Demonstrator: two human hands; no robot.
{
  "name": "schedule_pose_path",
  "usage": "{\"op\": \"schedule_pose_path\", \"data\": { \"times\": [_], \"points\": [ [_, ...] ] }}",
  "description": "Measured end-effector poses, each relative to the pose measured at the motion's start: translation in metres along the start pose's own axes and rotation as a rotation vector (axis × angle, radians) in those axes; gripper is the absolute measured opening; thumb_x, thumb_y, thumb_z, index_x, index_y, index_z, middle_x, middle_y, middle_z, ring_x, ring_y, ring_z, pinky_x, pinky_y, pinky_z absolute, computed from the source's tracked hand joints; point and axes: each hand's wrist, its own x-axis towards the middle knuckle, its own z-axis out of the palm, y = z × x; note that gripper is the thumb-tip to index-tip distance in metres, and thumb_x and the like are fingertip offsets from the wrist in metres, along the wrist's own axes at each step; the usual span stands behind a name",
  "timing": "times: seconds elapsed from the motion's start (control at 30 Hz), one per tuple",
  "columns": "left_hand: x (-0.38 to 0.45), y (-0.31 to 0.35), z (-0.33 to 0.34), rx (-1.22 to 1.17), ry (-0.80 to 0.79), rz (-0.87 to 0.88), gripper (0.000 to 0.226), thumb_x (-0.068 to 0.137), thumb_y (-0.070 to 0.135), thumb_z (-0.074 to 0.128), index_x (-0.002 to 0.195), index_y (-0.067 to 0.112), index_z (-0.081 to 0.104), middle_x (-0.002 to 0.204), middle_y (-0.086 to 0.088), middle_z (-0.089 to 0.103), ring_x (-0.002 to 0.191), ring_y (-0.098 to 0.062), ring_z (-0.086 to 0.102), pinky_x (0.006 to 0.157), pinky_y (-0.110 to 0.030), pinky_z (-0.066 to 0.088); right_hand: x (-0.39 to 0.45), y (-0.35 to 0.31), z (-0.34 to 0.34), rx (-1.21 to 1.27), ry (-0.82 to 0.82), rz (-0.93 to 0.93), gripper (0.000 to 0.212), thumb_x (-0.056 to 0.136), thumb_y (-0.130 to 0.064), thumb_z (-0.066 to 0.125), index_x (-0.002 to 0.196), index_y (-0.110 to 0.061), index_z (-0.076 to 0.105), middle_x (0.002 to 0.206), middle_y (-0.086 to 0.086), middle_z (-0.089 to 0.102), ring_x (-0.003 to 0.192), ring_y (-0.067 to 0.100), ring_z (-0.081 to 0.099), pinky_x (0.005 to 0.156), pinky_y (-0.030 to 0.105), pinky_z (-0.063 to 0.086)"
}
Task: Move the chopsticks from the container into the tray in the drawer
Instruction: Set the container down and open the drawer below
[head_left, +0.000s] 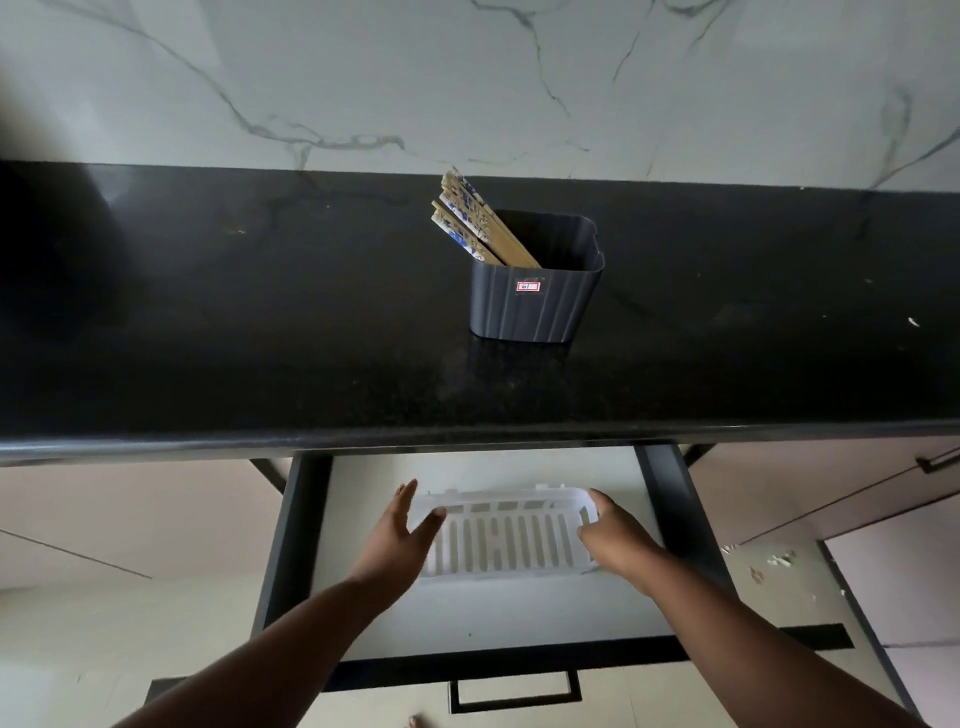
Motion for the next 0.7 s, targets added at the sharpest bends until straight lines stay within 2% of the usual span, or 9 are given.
{"op": "schedule_pose_path", "data": {
  "times": [0.07,0.13,0.3,0.4,0.47,0.5,0.6,0.67,0.7],
  "points": [
    [0.007,0.004,-0.001,-0.188,-0.039,-0.131,0.063,0.095,0.046,0.048,0.15,0.025,0.024,0.158,-0.005,0.027,0.14,-0.025,0.032,0.111,-0.041,0.028,-0.002,0.001,0.001,-0.011,0.007,0.017,0.063,0.091,-0.009,0.039,0.147,-0.035,0.027,0.133,0.002,0.054,0.076,0.012,0.06,0.051,0.021,0.046],
    [0.012,0.007,-0.004,-0.255,-0.044,-0.172,0.06,0.097,0.043,0.047,0.149,0.022,0.028,0.157,-0.006,0.03,0.14,-0.026,0.033,0.11,-0.04,0.027,-0.002,0.002,0.001,-0.022,0.015,0.038,0.068,0.091,-0.009,0.039,0.15,-0.035,0.019,0.143,0.002,0.047,0.072,0.01,0.059,0.044,0.018,0.04],
    [0.016,0.006,-0.006,-0.3,-0.033,-0.193,0.055,0.098,0.042,0.048,0.147,0.021,0.034,0.154,-0.006,0.036,0.138,-0.024,0.037,0.1,-0.031,0.028,-0.004,0.01,0.005,-0.039,0.014,0.045,0.069,0.091,-0.009,0.04,0.151,-0.034,0.016,0.143,0.004,0.047,0.068,0.011,0.059,0.041,0.017,0.039],
    [0.014,0.005,-0.008,-0.202,-0.053,-0.182,0.058,0.097,0.046,0.046,0.148,0.022,0.032,0.153,-0.007,0.036,0.137,-0.025,0.038,0.102,-0.032,0.03,-0.005,0.011,0.005,-0.056,0.005,0.039,0.069,0.092,-0.013,0.045,0.151,-0.032,0.015,0.138,0.006,0.05,0.071,0.013,0.061,0.045,0.019,0.041],
    [0.013,0.012,-0.012,0.012,-0.137,-0.184,0.066,0.095,0.051,0.046,0.15,0.021,0.026,0.154,-0.011,0.034,0.136,-0.027,0.04,0.106,-0.035,0.034,-0.008,0.006,0.001,-0.075,0.012,0.042,0.071,0.093,-0.021,0.05,0.152,-0.027,0.011,0.137,0.008,0.051,0.08,0.015,0.063,0.054,0.022,0.047],
    [0.012,0.019,-0.015,0.113,-0.203,-0.183,0.071,0.094,0.054,0.047,0.151,0.019,0.024,0.155,-0.011,0.032,0.134,-0.026,0.042,0.102,-0.033,0.037,-0.01,0.002,-0.002,-0.091,0.024,0.041,0.073,0.093,-0.026,0.052,0.153,-0.025,0.01,0.139,0.009,0.049,0.088,0.017,0.063,0.058,0.024,0.048],
    [0.004,0.056,-0.031,0.234,-0.438,-0.102,0.074,0.089,0.062,0.048,0.147,0.019,0.034,0.152,-0.006,0.038,0.12,-0.012,0.046,0.091,-0.023,0.032,-0.018,-0.012,-0.018,-0.131,0.045,-0.007,0.067,0.092,-0.036,0.056,0.149,-0.021,0.024,0.143,0.007,0.048,0.105,0.022,0.059,0.074,0.028,0.048],
    [-0.001,0.093,-0.047,0.225,-0.572,0.035,0.063,0.085,0.068,0.047,0.138,0.032,0.047,0.143,0.007,0.049,0.112,-0.002,0.048,0.091,-0.021,0.033,-0.025,-0.027,-0.032,-0.1,0.041,-0.069,0.05,0.09,-0.038,0.06,0.136,-0.02,0.047,0.133,0.005,0.056,0.106,0.019,0.059,0.083,0.029,0.048],
    [-0.004,0.113,-0.056,0.175,-0.601,0.093,0.053,0.082,0.07,0.048,0.127,0.042,0.054,0.132,0.016,0.055,0.106,0.003,0.052,0.088,-0.019,0.037,-0.028,-0.036,-0.041,-0.06,0.055,-0.115,0.038,0.089,-0.038,0.062,0.123,-0.021,0.058,0.123,0.002,0.062,0.101,0.016,0.061,0.083,0.03,0.049]
  ]
}}
